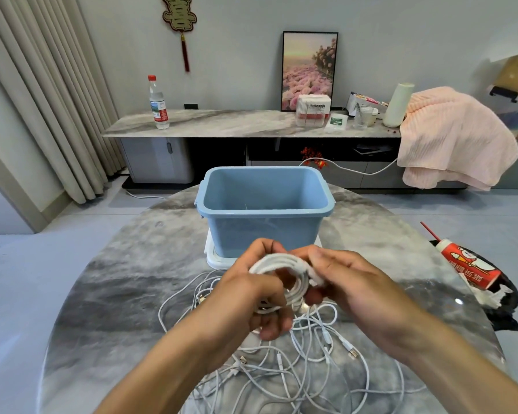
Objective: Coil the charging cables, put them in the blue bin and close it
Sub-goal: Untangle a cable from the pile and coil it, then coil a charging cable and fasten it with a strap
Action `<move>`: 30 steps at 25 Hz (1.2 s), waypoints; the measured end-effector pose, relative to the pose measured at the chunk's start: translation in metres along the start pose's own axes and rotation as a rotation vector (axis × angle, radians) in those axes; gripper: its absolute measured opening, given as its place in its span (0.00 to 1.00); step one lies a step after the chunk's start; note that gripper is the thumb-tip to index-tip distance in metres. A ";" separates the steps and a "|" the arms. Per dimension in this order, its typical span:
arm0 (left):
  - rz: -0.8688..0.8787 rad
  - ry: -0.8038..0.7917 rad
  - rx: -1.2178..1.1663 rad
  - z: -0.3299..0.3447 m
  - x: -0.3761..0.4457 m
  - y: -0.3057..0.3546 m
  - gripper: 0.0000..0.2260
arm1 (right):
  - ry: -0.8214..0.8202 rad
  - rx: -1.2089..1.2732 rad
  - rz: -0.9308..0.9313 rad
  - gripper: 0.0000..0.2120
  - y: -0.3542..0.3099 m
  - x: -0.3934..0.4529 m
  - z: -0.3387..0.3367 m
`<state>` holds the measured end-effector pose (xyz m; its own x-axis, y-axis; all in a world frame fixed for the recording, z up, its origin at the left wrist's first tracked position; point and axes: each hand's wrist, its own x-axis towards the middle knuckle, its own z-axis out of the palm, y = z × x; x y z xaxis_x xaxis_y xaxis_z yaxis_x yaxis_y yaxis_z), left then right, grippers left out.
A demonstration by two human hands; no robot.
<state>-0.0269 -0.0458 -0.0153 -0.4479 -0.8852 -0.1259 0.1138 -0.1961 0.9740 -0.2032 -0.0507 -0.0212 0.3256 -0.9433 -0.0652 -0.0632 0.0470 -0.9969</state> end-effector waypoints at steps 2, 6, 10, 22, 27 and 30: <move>-0.025 -0.031 -0.118 -0.003 0.001 -0.002 0.22 | 0.027 0.055 -0.012 0.22 -0.002 0.001 0.001; -0.051 -0.022 -0.274 -0.008 0.001 -0.005 0.28 | -0.021 0.119 -0.170 0.11 -0.011 0.000 0.005; -0.112 -0.010 -0.368 -0.006 0.003 0.002 0.27 | 0.163 0.127 -0.179 0.10 -0.006 0.001 0.012; -0.127 0.620 -0.312 -0.030 0.019 -0.002 0.18 | 0.554 0.611 0.058 0.10 -0.040 0.078 -0.008; -0.105 0.696 -0.365 -0.040 0.019 0.000 0.15 | 0.605 0.260 0.213 0.13 -0.033 0.127 -0.010; -0.031 0.739 -0.397 -0.052 0.021 0.003 0.14 | 0.434 -0.009 0.246 0.03 0.028 0.088 0.007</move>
<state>0.0101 -0.0866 -0.0244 0.2247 -0.8983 -0.3775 0.4770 -0.2364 0.8465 -0.1698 -0.1301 -0.0552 -0.1227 -0.9543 -0.2724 -0.0976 0.2848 -0.9536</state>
